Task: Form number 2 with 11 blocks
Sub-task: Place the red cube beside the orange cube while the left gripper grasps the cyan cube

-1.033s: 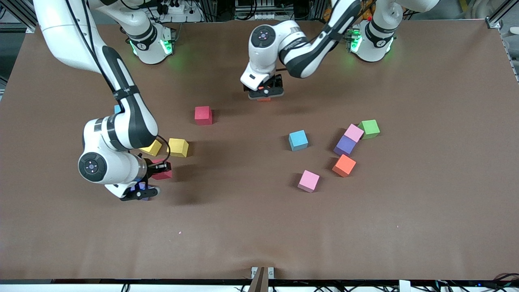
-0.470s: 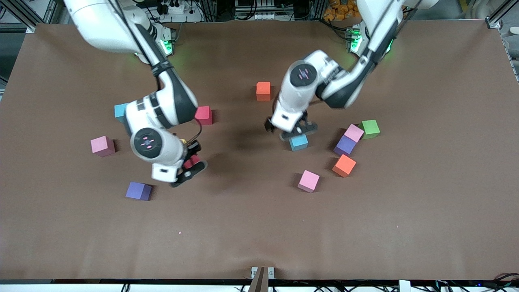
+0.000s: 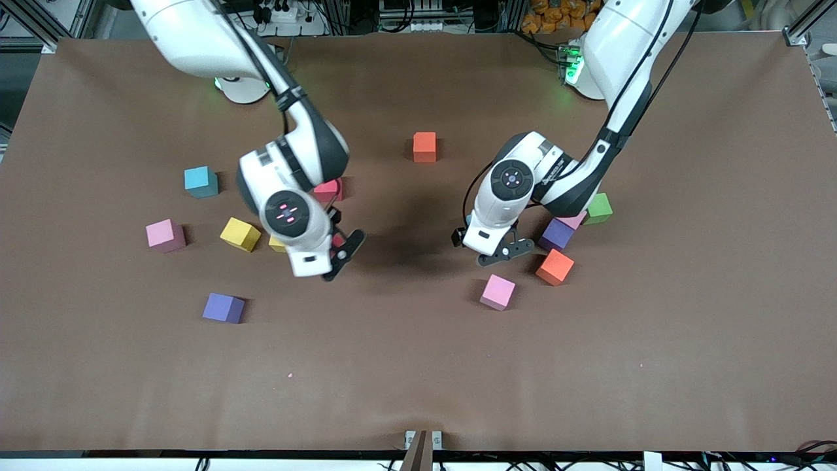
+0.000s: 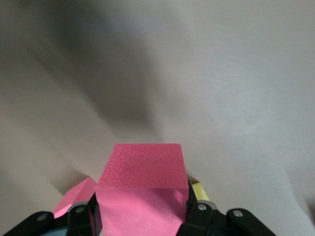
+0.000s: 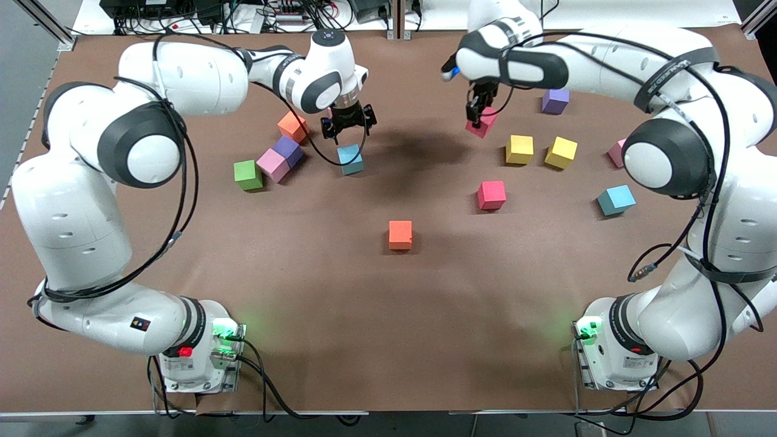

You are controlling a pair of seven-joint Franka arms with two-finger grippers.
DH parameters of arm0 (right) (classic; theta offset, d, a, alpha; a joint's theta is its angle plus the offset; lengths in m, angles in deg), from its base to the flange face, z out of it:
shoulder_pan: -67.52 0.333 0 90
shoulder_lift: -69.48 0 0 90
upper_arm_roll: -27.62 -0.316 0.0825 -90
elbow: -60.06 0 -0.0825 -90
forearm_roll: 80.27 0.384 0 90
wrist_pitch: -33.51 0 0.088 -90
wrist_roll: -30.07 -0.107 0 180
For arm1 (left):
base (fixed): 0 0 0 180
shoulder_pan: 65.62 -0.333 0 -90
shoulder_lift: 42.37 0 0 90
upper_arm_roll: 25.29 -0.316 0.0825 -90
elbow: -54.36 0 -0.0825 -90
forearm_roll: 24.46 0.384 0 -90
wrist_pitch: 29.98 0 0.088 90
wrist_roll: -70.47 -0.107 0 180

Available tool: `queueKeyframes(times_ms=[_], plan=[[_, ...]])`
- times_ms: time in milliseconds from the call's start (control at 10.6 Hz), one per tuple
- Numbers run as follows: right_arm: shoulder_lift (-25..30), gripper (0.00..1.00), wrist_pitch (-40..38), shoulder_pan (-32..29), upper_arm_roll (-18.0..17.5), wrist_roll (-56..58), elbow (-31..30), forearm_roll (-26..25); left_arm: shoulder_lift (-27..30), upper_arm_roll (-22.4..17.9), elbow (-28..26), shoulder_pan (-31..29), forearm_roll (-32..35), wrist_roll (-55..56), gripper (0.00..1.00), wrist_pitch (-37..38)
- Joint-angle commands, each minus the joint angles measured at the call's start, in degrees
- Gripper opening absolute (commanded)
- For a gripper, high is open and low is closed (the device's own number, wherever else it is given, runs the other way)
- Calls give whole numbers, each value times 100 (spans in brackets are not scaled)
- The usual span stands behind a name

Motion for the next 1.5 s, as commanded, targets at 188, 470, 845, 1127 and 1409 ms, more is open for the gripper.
queueKeyframes(times_ms=[188,470,845,1127,1409], plan=[[923,63,606,560,29,111,-1428,-377,-96,109,-32,40,154,13,100,518],[1468,63,951,1086,29,287,-2194,-456,-79,171,-41,31,154,13,100,810],[1734,63,1169,1833,29,533,-2566,-571,-43,198,-41,31,154,-4,100,915],[1664,63,1916,2211,29,533,-3004,-571,-61,233,-85,31,154,13,100,924],[1252,63,2172,2538,29,455,-3005,-580,-87,268,-207,31,154,31,100,915]])
